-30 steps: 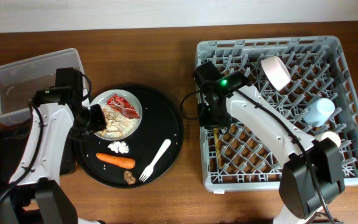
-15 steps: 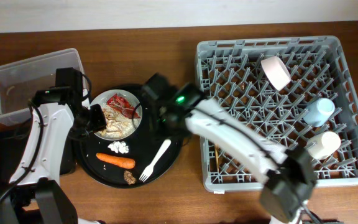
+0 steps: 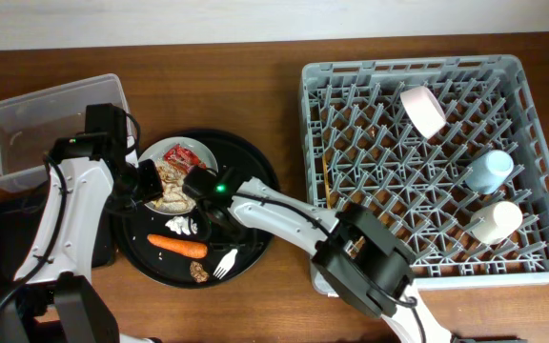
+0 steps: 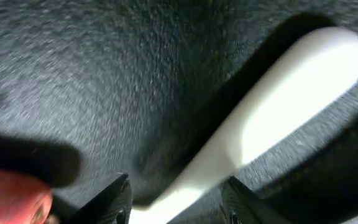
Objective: Sort waste into correct bins and load items into the dishwasher rack
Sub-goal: 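Return the right gripper to the tray and grasp the white fork, then carry the white fork to the rack and insert it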
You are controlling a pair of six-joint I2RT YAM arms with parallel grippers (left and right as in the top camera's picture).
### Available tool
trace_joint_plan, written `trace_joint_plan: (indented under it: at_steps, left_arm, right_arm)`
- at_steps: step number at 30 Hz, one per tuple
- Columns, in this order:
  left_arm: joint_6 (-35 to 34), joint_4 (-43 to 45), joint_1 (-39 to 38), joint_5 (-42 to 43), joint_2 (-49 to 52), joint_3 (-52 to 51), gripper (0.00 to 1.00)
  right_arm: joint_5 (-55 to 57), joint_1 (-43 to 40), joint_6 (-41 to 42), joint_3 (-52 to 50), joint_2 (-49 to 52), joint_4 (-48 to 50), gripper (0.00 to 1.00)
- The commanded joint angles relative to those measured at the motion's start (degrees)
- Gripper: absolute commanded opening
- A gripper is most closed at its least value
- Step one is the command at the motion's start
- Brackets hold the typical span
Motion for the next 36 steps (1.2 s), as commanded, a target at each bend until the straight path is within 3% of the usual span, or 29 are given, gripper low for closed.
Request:
trace_joint_plan:
  at_steps: [1, 6, 16, 25, 32, 36]
  left_arm:
    - [-0.52, -0.07, -0.15, -0.44, -0.35, 0.15, 0.42]
    - [-0.52, -0.07, -0.15, -0.44, -0.35, 0.15, 0.42]
    - [-0.5, -0.07, -0.15, -0.44, -0.35, 0.15, 0.42]
    - [-0.52, -0.07, -0.11, -0.44, -0.35, 0.15, 0.42]
    - [-0.52, -0.07, -0.11, -0.44, -0.35, 0.15, 0.42]
    - [-0.52, -0.09, -0.11, -0.44, -0.35, 0.15, 0.42]
  right_arm:
    - [0.13, 0.37, 1.14, -0.35, 1.29, 0.39, 0.48]
    - [0.13, 0.37, 1.14, -0.42, 1.36, 0.22, 0.24]
    - [0.2, -2.62, -1.88, 0.66, -0.7, -0.04, 0.05]
    - [2.67, -10.56, -12.61, 1.88, -11.67, -6.21, 0.04]
    - [6.97, -17.99, -29.05, 1.88, -23.5, -15.67, 0.04]
    - [10.8, -22.32, -30.12, 0.52, -23.28, -19.47, 0.04]
